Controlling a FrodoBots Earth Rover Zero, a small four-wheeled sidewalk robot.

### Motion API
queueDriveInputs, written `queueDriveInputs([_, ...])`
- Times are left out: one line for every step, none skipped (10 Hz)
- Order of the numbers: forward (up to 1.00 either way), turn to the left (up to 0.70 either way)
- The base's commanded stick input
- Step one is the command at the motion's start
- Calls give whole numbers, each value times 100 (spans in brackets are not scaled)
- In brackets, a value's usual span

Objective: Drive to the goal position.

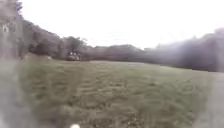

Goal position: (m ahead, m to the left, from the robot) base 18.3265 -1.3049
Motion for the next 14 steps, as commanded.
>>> queueDriveInputs([70,0])
queueDriveInputs([70,0])
queueDriveInputs([70,0])
queueDriveInputs([70,0])
queueDriveInputs([70,0])
queueDriveInputs([70,0])
queueDriveInputs([70,0])
queueDriveInputs([70,0])
queueDriveInputs([70,-3])
queueDriveInputs([70,-11])
queueDriveInputs([70,-12])
queueDriveInputs([70,-13])
queueDriveInputs([70,-13])
queueDriveInputs([70,-5])
